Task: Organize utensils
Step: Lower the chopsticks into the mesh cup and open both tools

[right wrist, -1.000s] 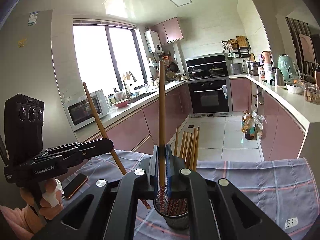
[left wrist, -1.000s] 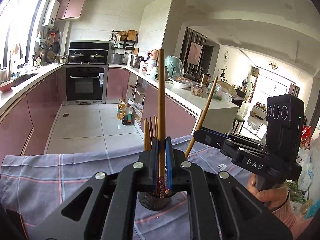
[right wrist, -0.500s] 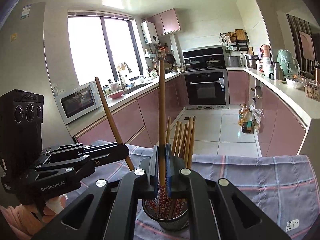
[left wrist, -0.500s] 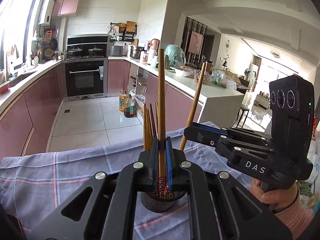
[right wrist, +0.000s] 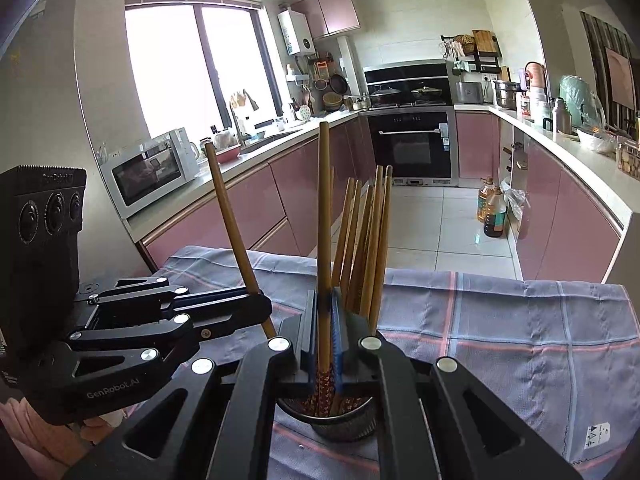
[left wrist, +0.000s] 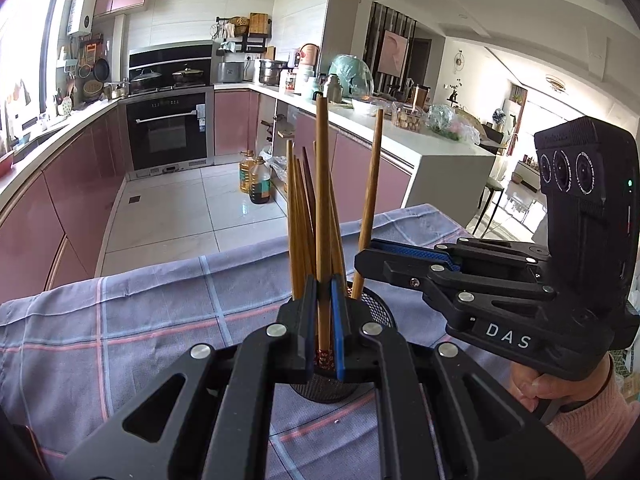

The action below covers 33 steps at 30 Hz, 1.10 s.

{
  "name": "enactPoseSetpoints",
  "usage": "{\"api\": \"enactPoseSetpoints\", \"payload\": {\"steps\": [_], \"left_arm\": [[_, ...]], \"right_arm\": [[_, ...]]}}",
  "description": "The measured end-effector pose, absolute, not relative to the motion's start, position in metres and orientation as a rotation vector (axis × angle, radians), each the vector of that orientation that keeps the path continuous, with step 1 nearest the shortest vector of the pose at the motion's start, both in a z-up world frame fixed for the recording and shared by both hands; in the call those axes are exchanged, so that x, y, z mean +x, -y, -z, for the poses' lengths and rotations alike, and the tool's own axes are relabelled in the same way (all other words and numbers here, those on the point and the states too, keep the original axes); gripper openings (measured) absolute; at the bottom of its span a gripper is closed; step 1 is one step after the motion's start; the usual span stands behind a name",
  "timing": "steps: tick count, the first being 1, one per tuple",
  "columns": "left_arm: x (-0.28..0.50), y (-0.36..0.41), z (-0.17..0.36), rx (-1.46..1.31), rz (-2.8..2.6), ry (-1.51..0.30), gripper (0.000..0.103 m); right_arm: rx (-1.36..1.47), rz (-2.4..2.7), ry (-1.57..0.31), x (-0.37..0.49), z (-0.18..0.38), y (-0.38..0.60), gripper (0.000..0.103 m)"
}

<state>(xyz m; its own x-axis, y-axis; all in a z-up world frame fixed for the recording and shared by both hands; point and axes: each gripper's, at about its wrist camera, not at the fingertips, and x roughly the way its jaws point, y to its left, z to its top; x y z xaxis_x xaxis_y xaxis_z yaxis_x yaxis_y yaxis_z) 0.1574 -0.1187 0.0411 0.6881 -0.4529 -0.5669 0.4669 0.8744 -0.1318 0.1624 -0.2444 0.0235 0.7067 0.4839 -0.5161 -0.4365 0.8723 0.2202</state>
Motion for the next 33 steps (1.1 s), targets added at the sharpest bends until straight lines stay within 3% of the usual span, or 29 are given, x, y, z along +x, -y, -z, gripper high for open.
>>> {"api": "enactPoseSetpoints", "payload": {"steps": [33], "left_arm": [[0.196,0.125,-0.021,0.007,0.508,-0.699,0.008]], "right_arm": [[0.110,-0.480,-0.650,0.188,-0.013,0.238,0.006]]}}
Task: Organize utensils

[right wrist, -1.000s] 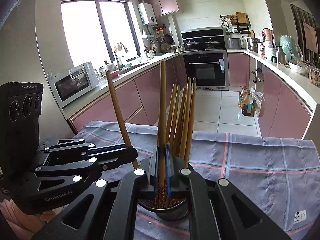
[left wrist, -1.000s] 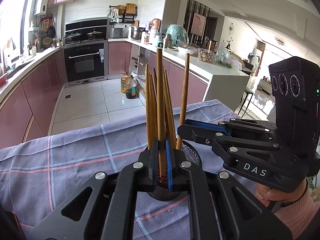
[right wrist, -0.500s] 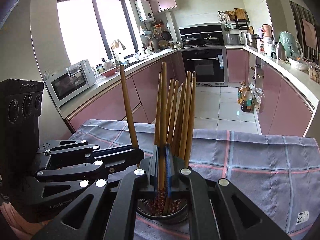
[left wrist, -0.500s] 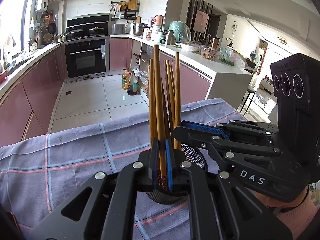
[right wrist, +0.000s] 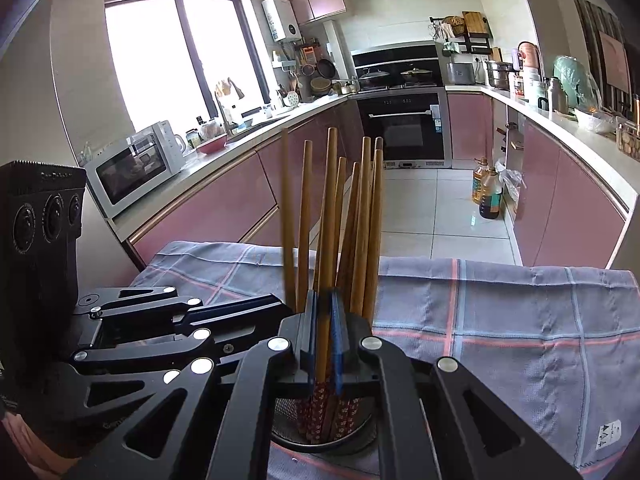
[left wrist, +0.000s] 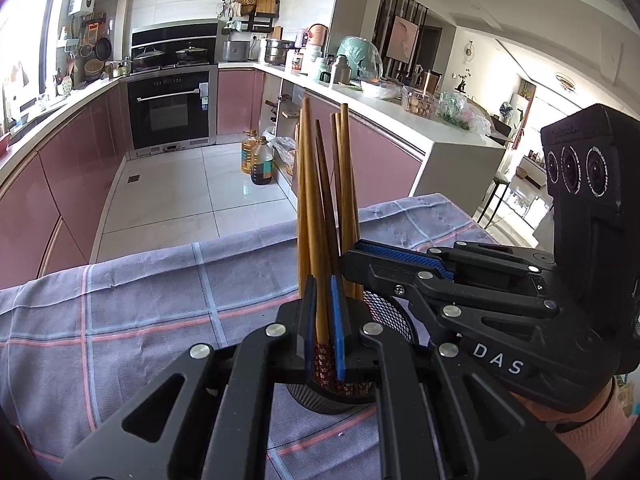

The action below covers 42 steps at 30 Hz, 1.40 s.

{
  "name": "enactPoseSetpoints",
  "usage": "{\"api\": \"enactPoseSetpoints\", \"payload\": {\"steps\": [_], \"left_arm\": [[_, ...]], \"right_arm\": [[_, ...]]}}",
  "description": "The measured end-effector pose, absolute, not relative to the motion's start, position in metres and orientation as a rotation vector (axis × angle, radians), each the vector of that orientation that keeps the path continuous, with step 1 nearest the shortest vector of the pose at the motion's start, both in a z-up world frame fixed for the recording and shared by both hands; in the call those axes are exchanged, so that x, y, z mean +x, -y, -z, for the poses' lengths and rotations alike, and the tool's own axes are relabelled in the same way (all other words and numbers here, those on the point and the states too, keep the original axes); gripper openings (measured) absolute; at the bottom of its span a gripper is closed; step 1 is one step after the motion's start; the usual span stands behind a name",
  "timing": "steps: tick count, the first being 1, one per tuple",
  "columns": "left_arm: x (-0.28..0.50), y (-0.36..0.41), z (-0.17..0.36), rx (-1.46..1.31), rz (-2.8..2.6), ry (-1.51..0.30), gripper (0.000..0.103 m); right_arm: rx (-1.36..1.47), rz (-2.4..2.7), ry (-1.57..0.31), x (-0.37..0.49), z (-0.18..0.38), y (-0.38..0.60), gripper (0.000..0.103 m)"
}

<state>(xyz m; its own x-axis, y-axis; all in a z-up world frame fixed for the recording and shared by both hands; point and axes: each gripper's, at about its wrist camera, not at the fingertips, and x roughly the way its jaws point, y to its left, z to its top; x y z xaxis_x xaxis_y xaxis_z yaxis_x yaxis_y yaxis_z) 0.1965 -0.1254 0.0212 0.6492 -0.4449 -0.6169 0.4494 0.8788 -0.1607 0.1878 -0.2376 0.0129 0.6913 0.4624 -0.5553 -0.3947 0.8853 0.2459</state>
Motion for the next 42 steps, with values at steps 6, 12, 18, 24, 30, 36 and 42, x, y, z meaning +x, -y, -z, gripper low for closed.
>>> {"api": "enactPoseSetpoints", "payload": {"steps": [6,12,18,24,30,36,42], "left_arm": [[0.199,0.126,-0.020,-0.003,0.510,-0.703,0.008],[0.197,0.123,-0.018,-0.012,0.506,-0.696,0.008],[0.190,0.117,-0.017,-0.017,0.491,-0.674,0.017],[0.172,0.095,-0.016,-0.048,0.430,-0.629,0.046],[0.133,0.056,-0.018,-0.070,0.310,-0.515,0.095],[0.095,0.023,-0.017,-0.062,0.201,-0.444,0.097],[0.062,0.001,-0.013,-0.052,0.104,-0.398,0.097]], "right_arm": [[0.115,-0.475,-0.651,0.190,-0.012,0.239,0.006],[0.118,-0.470,-0.652,0.191,-0.011,0.240,0.007],[0.125,-0.466,-0.644,0.190,-0.011,0.241,0.007],[0.133,-0.471,-0.607,0.172,-0.012,0.242,0.024],[0.119,-0.456,-0.545,0.139,-0.009,0.241,0.058],[0.101,-0.405,-0.493,0.110,-0.001,0.234,0.086],[0.075,-0.363,-0.415,0.080,0.004,0.223,0.097]]}}
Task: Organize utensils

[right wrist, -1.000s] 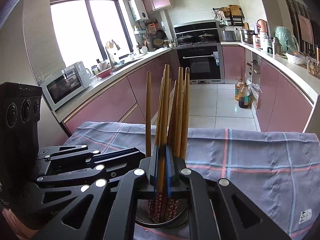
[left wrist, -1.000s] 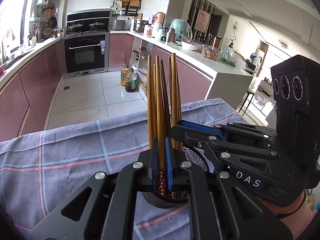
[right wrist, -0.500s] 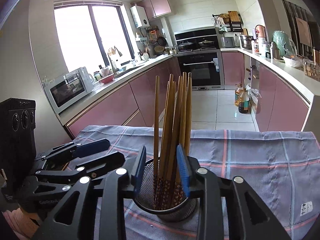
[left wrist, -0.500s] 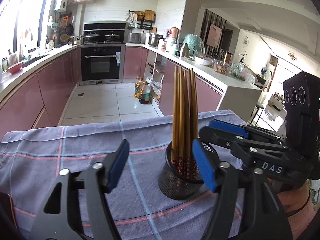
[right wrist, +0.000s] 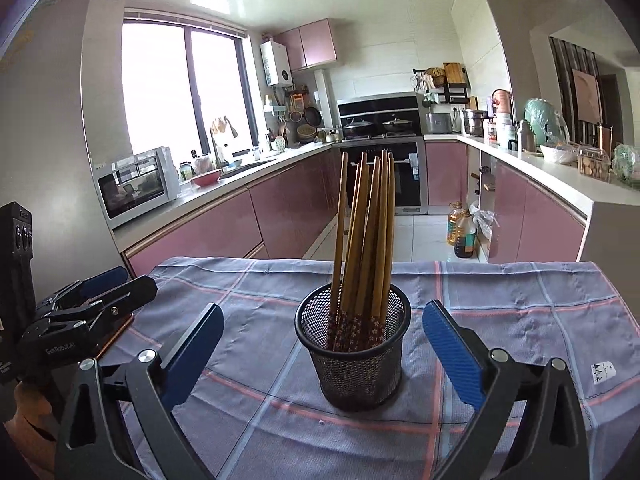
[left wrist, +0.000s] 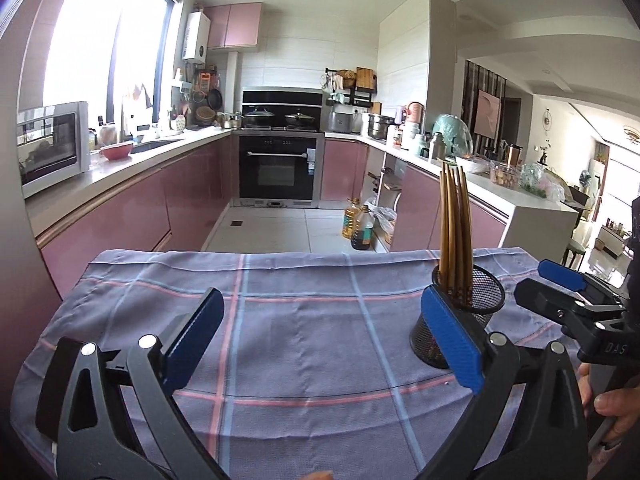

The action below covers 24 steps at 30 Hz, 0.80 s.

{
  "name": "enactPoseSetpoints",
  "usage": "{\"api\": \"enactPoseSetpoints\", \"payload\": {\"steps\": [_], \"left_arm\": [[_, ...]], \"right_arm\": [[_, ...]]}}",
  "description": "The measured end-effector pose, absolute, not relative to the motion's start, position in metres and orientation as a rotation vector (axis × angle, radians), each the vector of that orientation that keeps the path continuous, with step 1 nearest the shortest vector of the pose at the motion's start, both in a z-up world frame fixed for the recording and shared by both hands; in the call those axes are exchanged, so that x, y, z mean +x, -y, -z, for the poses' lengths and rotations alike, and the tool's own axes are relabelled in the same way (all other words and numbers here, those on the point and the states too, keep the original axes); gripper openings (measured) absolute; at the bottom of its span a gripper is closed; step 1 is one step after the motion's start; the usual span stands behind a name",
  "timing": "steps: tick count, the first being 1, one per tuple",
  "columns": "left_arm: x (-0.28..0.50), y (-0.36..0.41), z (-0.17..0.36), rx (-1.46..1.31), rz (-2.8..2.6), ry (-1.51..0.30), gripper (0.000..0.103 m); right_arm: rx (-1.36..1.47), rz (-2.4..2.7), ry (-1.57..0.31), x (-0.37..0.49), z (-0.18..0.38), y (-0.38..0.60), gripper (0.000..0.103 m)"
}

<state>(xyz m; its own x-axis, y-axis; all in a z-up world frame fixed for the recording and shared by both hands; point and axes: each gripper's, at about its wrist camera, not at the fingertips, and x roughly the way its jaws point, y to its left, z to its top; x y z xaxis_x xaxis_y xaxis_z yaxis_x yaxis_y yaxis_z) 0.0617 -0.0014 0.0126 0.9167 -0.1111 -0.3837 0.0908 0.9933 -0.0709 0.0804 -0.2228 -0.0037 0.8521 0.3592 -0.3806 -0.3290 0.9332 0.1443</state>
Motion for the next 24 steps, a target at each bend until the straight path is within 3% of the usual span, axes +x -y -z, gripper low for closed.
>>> {"api": "enactPoseSetpoints", "payload": {"steps": [24], "left_arm": [[-0.012,-0.007,-0.018,-0.033,0.001,-0.237,0.097]], "right_arm": [[0.031,-0.242,-0.244,0.021,0.003,0.208,0.097]]}}
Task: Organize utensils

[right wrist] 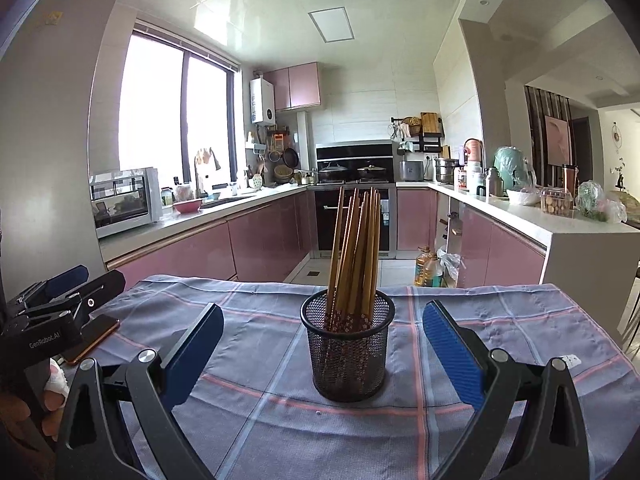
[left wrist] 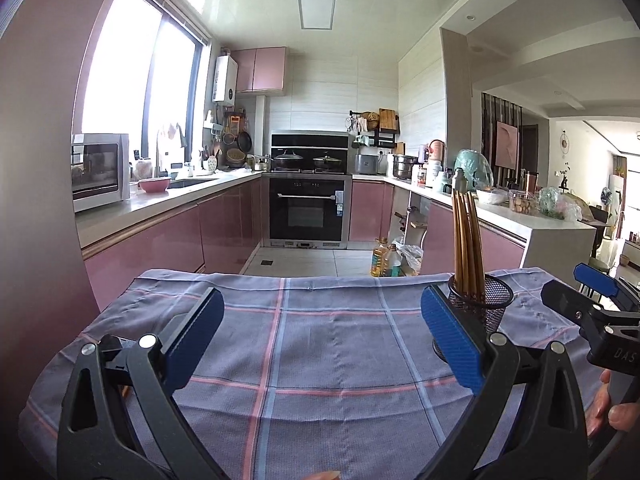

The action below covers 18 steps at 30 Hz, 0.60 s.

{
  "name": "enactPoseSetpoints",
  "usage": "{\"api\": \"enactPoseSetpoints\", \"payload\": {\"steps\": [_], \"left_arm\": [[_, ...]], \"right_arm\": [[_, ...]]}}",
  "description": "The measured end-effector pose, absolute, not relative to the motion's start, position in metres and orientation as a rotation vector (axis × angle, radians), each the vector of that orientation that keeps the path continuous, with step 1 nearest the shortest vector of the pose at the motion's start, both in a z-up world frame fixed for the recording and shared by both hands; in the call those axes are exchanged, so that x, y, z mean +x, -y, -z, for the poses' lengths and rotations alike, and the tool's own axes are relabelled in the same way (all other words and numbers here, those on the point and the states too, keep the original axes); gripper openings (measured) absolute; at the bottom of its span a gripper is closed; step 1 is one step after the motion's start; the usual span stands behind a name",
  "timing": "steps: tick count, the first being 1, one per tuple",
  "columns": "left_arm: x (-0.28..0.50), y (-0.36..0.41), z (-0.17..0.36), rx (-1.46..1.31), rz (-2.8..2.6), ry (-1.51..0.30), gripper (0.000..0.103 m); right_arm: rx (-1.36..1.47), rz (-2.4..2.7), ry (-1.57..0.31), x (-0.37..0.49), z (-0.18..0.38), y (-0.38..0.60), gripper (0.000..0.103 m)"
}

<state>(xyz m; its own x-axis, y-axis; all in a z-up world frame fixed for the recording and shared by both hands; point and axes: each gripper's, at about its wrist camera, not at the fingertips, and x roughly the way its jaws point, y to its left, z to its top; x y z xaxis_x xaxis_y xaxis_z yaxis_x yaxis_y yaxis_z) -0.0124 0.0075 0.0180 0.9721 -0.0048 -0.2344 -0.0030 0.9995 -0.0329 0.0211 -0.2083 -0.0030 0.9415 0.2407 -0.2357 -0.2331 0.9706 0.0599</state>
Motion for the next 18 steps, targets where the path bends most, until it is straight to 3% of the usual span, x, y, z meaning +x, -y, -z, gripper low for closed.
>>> {"api": "enactPoseSetpoints", "payload": {"steps": [18], "left_arm": [[-0.025,-0.005,-0.024,-0.023,-0.018,-0.192,0.097]], "right_arm": [[0.021,-0.218,-0.193,0.006,-0.002,0.205,0.097]]}}
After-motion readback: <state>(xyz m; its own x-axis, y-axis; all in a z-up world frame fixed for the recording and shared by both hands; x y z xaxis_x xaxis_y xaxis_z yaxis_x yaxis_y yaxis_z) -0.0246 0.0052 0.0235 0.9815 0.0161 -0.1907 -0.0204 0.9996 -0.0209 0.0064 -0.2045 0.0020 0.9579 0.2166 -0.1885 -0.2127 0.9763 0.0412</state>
